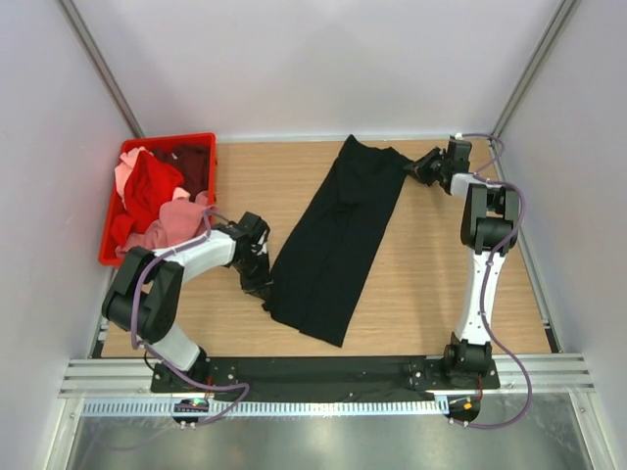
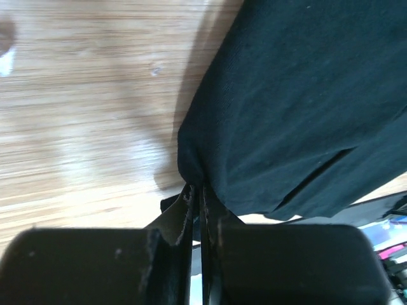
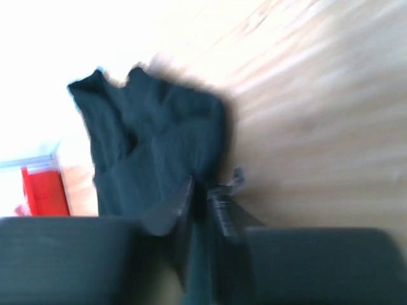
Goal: Fold and stack the t-shirts
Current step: Fold the tshirt
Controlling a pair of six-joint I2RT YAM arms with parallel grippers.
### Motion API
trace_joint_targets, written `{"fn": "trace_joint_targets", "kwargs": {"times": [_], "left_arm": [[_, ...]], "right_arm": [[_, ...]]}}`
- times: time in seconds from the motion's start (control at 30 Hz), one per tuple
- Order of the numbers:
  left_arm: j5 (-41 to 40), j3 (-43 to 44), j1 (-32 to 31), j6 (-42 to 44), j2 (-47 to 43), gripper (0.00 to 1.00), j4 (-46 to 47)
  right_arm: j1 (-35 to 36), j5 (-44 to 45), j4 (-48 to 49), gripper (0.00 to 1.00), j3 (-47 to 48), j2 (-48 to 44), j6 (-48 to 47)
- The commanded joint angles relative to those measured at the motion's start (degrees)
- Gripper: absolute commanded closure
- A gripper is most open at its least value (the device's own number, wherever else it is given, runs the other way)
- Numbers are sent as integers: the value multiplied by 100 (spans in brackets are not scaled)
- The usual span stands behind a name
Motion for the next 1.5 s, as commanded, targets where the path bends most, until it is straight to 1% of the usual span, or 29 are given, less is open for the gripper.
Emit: {"fn": "trace_joint_targets", "kwargs": {"times": [0.0, 0.03, 0.1, 0.17, 0.3, 0.4, 0.5, 0.53, 0.57, 0.6, 0.63, 0.67, 0.77, 0.8, 0.83, 0.87, 0.9, 0.93, 0.97, 1.0, 1.03, 1.07, 1.1, 1.13, 1.17, 1.23, 1.27, 1.33, 1.47], "left_arm": [[157, -104, -137, -504, -112, 98, 501], [104, -113, -181, -610, -139, 98, 546], [295, -288, -225, -1030, -226, 98, 895], [376, -411, -278, -1313, -262, 98, 1134], [218, -665, -401, -1787, -385, 97, 1337], [332, -850, -480, -2043, -429, 94, 1680], [403, -991, -638, -2219, -473, 89, 1856], [403, -1009, -682, -2246, -482, 86, 1865], [376, -1027, -778, -2246, -525, 81, 1865], [350, -1035, -823, -2246, -569, 78, 1874], [306, -1079, -849, -2228, -622, 74, 1865], [219, -1088, -858, -2167, -753, 67, 1839], [-193, -975, -858, -1965, -999, 57, 1620], [-308, -948, -850, -1851, -1053, 56, 1567], [-423, -922, -858, -1789, -1097, 55, 1523], [-493, -886, -850, -1719, -1114, 54, 1479], [-694, -843, -858, -1623, -1158, 54, 1469], [-774, -825, -858, -1578, -1167, 54, 1461], [-862, -798, -858, -1508, -1176, 54, 1408], [-1063, -763, -858, -1421, -1159, 54, 1373], [-1109, -754, -858, -1394, -1141, 54, 1355], [-1109, -763, -858, -1350, -1132, 54, 1364], [-1092, -763, -858, -1315, -1106, 55, 1364], [-1057, -780, -858, -1201, -1045, 55, 1355], [-1083, -798, -867, -1156, -1036, 56, 1329], [-1057, -894, -867, -1086, -1035, 57, 1311], [-1030, -921, -876, -1068, -1036, 57, 1320], [-951, -983, -902, -1024, -1036, 59, 1337], [-837, -1097, -955, -998, -1097, 66, 1460]], "right_arm": [[2, 51, -26, 90, 565, 460, 46], [2, 51, -34, 94, 862, 565, 72], [11, 25, -34, 99, 1224, 890, 169], [37, -45, -78, 99, 1836, 1110, 231], [116, -151, -473, 99, 2902, 1769, 188], [143, -125, -623, 95, 3124, 1841, 170], [134, -81, -972, 79, 2957, 1500, 73], [134, -72, -1131, 72, 2678, 1367, -23], [134, 24, -1237, 60, 2502, 1166, -67], [117, 85, -1386, 57, 2317, 972, -129], [99, 138, -1684, 55, 1924, 535, -164], [90, 191, -1826, 52, 1711, 314, -234], [72, 411, -2721, 48, 859, -636, -532], [99, 594, -2933, 48, 613, -934, -577], [134, 683, -3109, 47, 340, -1198, -604], [169, 745, -3345, 48, -289, -1470, -621], [239, 815, -3487, 48, -591, -2091, -752], [396, 1146, -3836, 48, -1168, -2367, -806], [519, 1323, -3953, 48, -1487, -2717, -832], [634, 1456, -4006, 48, -1830, -3304, -806], [922, 1622, -4024, 48, -2529, -3649, -737], [1021, 1720, -4051, 48, -2858, -3931, -666], [1117, 1877, -4112, 48, -3157, -4499, -570], [1231, 1975, -4156, 48, -3447, -4757, -395], [1441, 2045, -4182, 48, -3981, -5012, -350], [1662, 2090, -4348, 48, -4615, -5731, -131], [1872, 2151, -4411, 48, -4785, -5988, -16], [2005, 2169, -4533, 48, -5092, -6619, 142], [2427, 2336, -4649, 51, -5831, -7360, 765]]}}
